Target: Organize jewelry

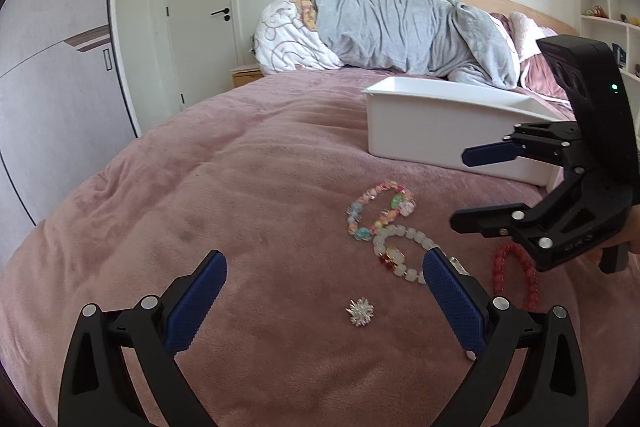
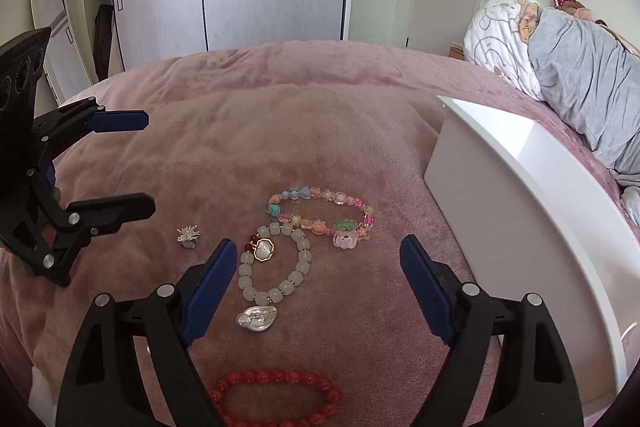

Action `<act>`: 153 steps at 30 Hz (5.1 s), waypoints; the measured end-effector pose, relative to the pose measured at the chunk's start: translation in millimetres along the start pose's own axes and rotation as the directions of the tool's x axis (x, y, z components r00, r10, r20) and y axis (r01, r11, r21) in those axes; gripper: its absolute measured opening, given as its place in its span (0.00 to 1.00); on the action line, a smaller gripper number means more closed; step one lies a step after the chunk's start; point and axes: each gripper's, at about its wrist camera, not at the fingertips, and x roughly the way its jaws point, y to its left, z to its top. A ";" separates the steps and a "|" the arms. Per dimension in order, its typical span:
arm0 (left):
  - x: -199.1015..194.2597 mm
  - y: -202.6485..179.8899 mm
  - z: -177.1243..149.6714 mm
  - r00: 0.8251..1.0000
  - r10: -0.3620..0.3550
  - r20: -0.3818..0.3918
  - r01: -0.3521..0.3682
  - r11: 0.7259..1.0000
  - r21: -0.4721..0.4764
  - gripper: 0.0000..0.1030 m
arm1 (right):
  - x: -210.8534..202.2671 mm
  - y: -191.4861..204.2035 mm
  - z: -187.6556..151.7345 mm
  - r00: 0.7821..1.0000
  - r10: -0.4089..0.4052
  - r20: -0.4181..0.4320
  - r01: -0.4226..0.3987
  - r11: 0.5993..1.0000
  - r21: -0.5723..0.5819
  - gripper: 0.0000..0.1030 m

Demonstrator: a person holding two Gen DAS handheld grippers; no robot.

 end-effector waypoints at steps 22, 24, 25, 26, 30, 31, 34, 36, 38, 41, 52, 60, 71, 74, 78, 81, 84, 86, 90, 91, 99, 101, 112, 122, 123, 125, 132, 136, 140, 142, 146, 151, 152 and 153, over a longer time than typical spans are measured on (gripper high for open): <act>37.1 -6.8 -26.7 0.974 -0.120 -0.194 0.124 0.992 0.011 0.36 | 32.6 26.5 -28.1 0.978 0.108 -0.179 -0.114 0.993 -0.027 0.33; 41.2 -9.4 -26.3 0.966 -0.141 -0.215 0.149 0.989 0.021 0.22 | 30.1 24.8 -30.3 0.977 0.119 -0.179 -0.124 0.992 -0.015 0.31; 42.8 -10.5 -26.5 0.964 -0.147 -0.220 0.156 0.987 0.024 0.22 | 29.3 24.1 -30.2 0.976 0.126 -0.178 -0.130 0.992 -0.010 0.28; 43.6 -11.3 -26.6 0.964 -0.147 -0.223 0.156 0.987 0.026 0.21 | 28.6 23.5 -30.1 0.975 0.132 -0.178 -0.135 0.991 -0.007 0.25; 43.3 -11.3 -25.9 0.961 -0.158 -0.227 0.164 0.986 0.008 0.20 | 20.2 20.4 -31.6 0.975 0.149 -0.163 -0.152 0.988 -0.004 0.25; 43.6 -11.0 -25.4 0.961 -0.157 -0.229 0.162 0.987 0.003 0.20 | 19.1 20.4 -31.0 0.975 0.154 -0.160 -0.156 0.988 -0.003 0.25; 44.4 -11.3 -23.9 0.961 -0.151 -0.233 0.152 0.988 -0.013 0.20 | 14.0 19.3 -27.7 0.977 0.159 -0.144 -0.161 0.987 -0.001 0.25; 45.0 -10.6 -21.8 0.961 -0.142 -0.236 0.140 0.990 -0.027 0.20 | 8.2 16.6 -23.1 0.978 0.164 -0.126 -0.165 0.986 0.005 0.25; 45.9 -8.8 -17.0 0.963 -0.132 -0.237 0.123 0.991 -0.049 0.20 | 0.4 12.8 -17.2 0.981 0.167 -0.099 -0.167 0.986 0.013 0.25; 43.9 -3.3 -2.1 0.968 -0.132 -0.213 0.109 0.987 -0.115 0.20 | -16.3 3.4 -6.8 0.985 0.166 -0.047 -0.165 0.986 0.026 0.25; 11.3 -11.4 78.5 0.995 -0.046 -0.093 0.031 0.987 -0.158 0.20 | -91.4 -42.9 20.7 0.982 0.114 0.151 -0.128 0.988 0.082 0.25; -4.3 -64.5 137.7 0.998 -0.056 -0.041 0.050 0.991 -0.126 0.20 | -149.2 -72.3 27.0 0.963 0.079 0.258 -0.112 0.987 0.113 0.25; 17.1 -145.1 194.1 0.997 -0.081 -0.019 0.080 0.993 -0.084 0.21 | -200.1 -126.9 17.1 0.946 0.043 0.320 -0.101 0.981 0.165 0.25; 26.6 -141.0 189.9 0.998 -0.046 -0.043 0.042 0.994 -0.097 0.21 | -188.7 -132.3 6.9 0.956 0.054 0.288 -0.108 0.979 0.175 0.27; 38.6 -122.2 171.4 0.996 0.010 -0.091 -0.020 0.994 -0.104 0.21 | -167.4 -128.0 0.7 0.962 0.129 0.242 -0.174 0.969 0.177 0.27; 47.3 -102.4 155.9 0.992 0.040 -0.122 -0.056 0.990 -0.132 0.21 | -147.8 -107.9 0.8 0.974 0.140 0.180 -0.164 0.979 0.124 0.27; 52.3 -81.9 145.3 0.990 0.056 -0.132 -0.079 0.981 -0.176 0.21 | -123.8 -88.7 -2.3 0.987 0.121 0.103 -0.130 0.988 0.088 0.31; 54.0 -69.5 139.3 0.990 0.059 -0.130 -0.085 0.974 -0.209 0.21 | -106.9 -82.1 -6.2 0.991 0.122 0.049 -0.126 0.989 0.083 0.31; 56.0 -53.8 127.8 0.990 0.061 -0.126 -0.089 0.969 -0.232 0.21 | -73.9 -72.1 -19.1 0.994 0.088 -0.057 -0.085 0.995 0.059 0.33; 55.9 -51.9 125.7 0.990 0.059 -0.126 -0.087 0.969 -0.232 0.21 | -67.0 -71.3 -23.3 0.994 0.084 -0.075 -0.079 0.995 0.061 0.33; 50.9 -37.0 100.4 0.992 0.045 -0.121 -0.070 0.976 -0.208 0.21 | -24.0 -64.8 -43.6 0.980 0.039 -0.197 -0.030 0.998 0.049 0.35; 50.5 -32.2 92.9 0.991 0.044 -0.126 -0.069 0.976 -0.208 0.21 | -14.6 -61.9 -48.0 0.974 0.030 -0.225 -0.021 0.999 0.044 0.35; 54.4 -8.6 65.3 0.990 0.024 -0.142 -0.056 0.972 -0.228 0.21 | 10.9 -71.5 -59.3 0.955 0.081 -0.285 -0.043 0.990 0.136 0.25; 60.4 -5.9 62.5 0.992 0.009 -0.128 -0.038 0.974 -0.222 0.21 | -10.7 -70.4 -35.5 0.977 0.126 -0.171 -0.098 0.982 0.162 0.18; 60.5 -6.4 63.6 0.992 0.010 -0.126 -0.038 0.974 -0.222 0.21 | -17.4 -70.0 -31.3 0.981 0.125 -0.149 -0.101 0.982 0.158 0.18; 60.9 -9.0 66.9 0.992 0.016 -0.123 -0.043 0.975 -0.218 0.21 | -30.4 -70.5 -23.3 0.986 0.129 -0.107 -0.112 0.982 0.155 0.18; 59.8 -32.3 97.7 0.997 0.011 -0.079 -0.026 0.982 -0.187 0.21 | -77.5 -85.9 1.1 0.994 0.099 0.035 -0.103 0.982 0.159 0.18; 57.4 -57.6 128.9 0.999 0.000 -0.036 -0.005 0.988 -0.153 0.21 | -102.4 -104.0 9.2 0.993 0.059 0.102 -0.077 0.981 0.177 0.18; 53.8 -85.0 160.6 1.000 -0.024 0.007 0.025 0.991 -0.131 0.21 | -125.8 -126.6 13.8 0.987 0.010 0.162 -0.043 0.978 0.204 0.18; 52.3 -98.8 175.5 0.999 -0.035 0.026 0.038 0.992 -0.120 0.21 | -138.1 -138.9 15.3 0.982 -0.022 0.188 -0.019 0.976 0.215 0.18; 53.9 -122.9 199.6 0.996 -0.071 0.049 0.076 0.990 -0.120 0.21 | -158.0 -165.2 13.0 0.972 -0.062 0.228 0.001 0.966 0.257 0.18; 68.0 -150.5 217.9 0.995 -0.086 0.045 0.091 0.990 -0.109 0.21 | -166.4 -185.9 6.8 0.964 -0.118 0.239 0.046 0.957 0.285 0.18; 72.7 -155.3 220.0 0.996 -0.084 0.038 0.088 0.990 -0.109 0.21 | -166.6 -188.3 5.9 0.962 -0.132 0.237 0.061 0.957 0.285 0.18; 77.5 -159.2 221.4 0.996 -0.085 0.032 0.088 0.990 -0.113 0.21 | -166.7 -191.4 4.9 0.961 -0.142 0.236 0.071 0.956 0.285 0.18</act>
